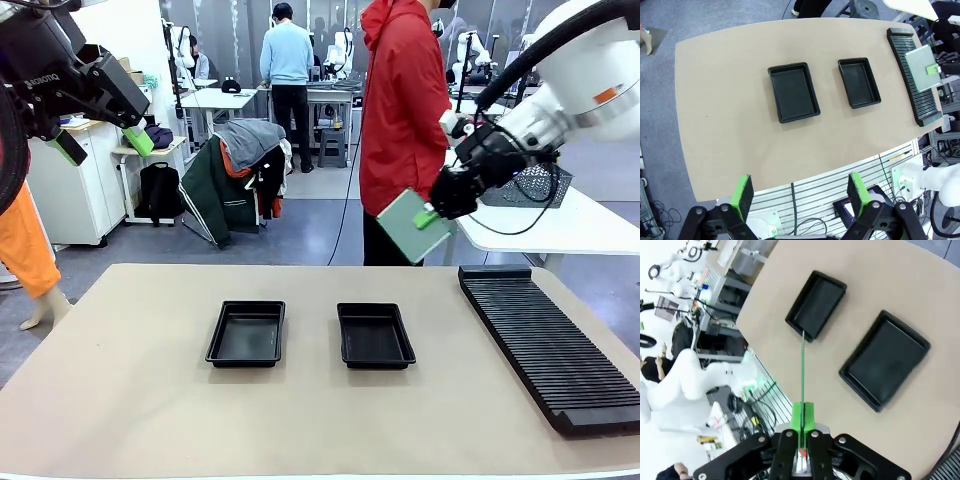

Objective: Inspect and transfer BCBs to ESD trays.
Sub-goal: Pick up the Blank PCB from the PCB Rack and place it in the left ESD tray.

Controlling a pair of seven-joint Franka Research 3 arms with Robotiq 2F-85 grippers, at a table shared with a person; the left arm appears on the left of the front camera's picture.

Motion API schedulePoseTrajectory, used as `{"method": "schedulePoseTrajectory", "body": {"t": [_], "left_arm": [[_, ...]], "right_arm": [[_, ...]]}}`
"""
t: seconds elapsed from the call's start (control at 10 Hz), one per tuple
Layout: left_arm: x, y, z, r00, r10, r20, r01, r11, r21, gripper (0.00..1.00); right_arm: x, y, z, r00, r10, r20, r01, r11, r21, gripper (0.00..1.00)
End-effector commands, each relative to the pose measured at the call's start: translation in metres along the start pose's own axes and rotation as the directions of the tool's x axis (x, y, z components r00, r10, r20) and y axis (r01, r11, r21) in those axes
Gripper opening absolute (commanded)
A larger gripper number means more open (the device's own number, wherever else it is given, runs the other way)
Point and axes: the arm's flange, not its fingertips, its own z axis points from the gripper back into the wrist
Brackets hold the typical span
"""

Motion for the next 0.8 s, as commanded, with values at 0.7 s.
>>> {"method": "schedulePoseTrajectory", "body": {"t": [0.7], "left_arm": [[0.0,0.0,0.0,1.0,0.002,-0.002,-0.002,1.0,0.007,1.0]], "right_arm": [[0.086,0.016,-0.212,0.962,-0.227,0.154,0.193,0.958,0.211,0.03]]}}
